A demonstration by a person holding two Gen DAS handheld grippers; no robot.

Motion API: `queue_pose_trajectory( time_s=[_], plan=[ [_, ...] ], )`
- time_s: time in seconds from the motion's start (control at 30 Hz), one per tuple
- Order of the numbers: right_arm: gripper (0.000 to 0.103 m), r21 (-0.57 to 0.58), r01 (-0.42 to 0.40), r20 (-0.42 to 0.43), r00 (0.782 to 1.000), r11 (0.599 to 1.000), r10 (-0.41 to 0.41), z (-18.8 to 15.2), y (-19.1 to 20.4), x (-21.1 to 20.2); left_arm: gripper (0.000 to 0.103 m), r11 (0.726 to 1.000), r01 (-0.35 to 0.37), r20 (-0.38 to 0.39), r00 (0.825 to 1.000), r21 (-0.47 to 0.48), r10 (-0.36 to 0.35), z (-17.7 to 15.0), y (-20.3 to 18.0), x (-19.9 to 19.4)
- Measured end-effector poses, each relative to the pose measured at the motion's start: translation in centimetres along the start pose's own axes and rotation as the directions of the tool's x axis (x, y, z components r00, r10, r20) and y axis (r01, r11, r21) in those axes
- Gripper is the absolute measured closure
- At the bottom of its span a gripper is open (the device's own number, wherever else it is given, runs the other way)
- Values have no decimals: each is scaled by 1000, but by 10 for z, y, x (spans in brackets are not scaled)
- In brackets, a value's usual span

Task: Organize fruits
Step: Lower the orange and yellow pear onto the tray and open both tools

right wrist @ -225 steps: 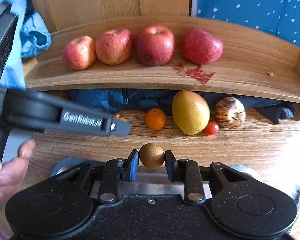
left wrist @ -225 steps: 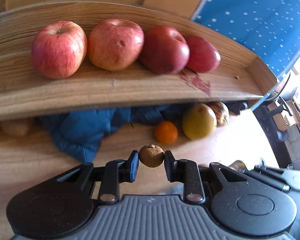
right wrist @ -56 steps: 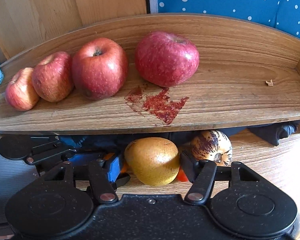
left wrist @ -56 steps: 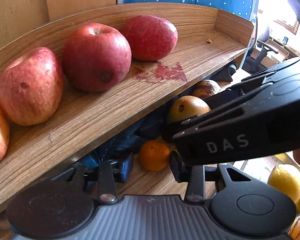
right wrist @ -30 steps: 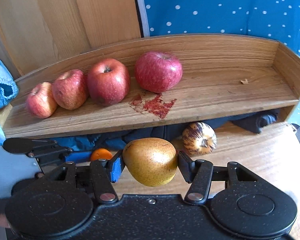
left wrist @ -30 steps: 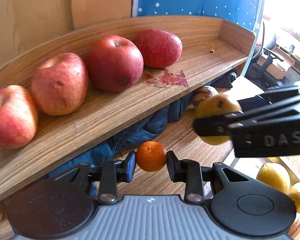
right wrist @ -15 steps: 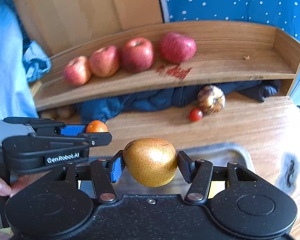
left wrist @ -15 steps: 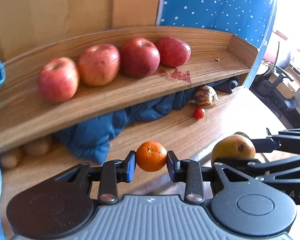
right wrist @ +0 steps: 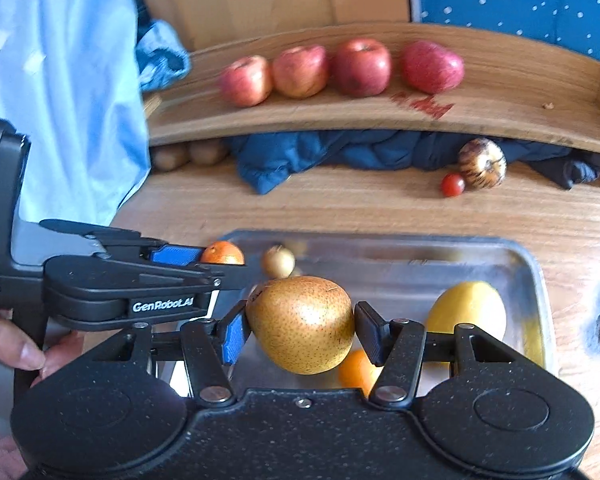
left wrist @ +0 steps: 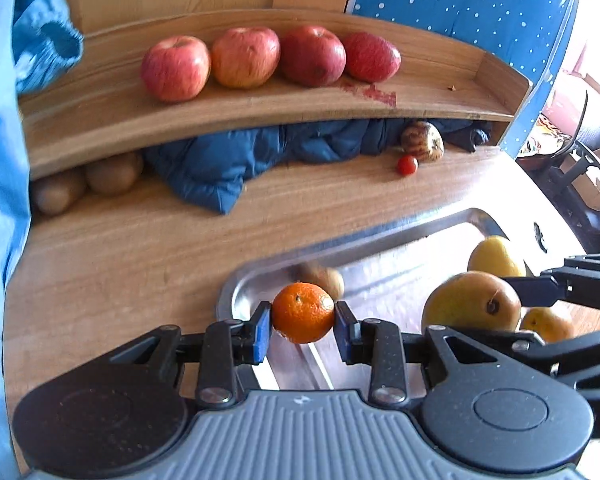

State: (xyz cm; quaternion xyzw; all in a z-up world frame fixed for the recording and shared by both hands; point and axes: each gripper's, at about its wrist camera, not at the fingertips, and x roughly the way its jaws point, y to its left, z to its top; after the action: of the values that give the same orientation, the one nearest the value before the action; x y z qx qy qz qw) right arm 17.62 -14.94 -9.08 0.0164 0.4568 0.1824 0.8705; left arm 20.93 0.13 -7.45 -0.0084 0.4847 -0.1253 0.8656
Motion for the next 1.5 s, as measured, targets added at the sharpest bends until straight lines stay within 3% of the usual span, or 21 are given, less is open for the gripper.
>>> queue_pose_trajectory(
  time_s=[0.6,1.2,1.33,1.5],
  plan=[
    [45,37,-15,-80,997,999,18,-54,-4,-11,67,1000,-19,-39,999,9,19,-32,-23,-14],
    [44,55,-31,-72,997,998,35,-61,-10,-14,67,999,-38,-82,996,-14,37,-35,-25,-13],
    [44,58,-41,-74,996,998,45,-64,-10,-16,59,999,-44,-77,996,-17,42,-37,-26,-16],
    [41,47,-46,-62,997,998,49,-68,-9,-24,29,997,-65,-47,997,-35,64,-38,-28,-26]
  ],
)
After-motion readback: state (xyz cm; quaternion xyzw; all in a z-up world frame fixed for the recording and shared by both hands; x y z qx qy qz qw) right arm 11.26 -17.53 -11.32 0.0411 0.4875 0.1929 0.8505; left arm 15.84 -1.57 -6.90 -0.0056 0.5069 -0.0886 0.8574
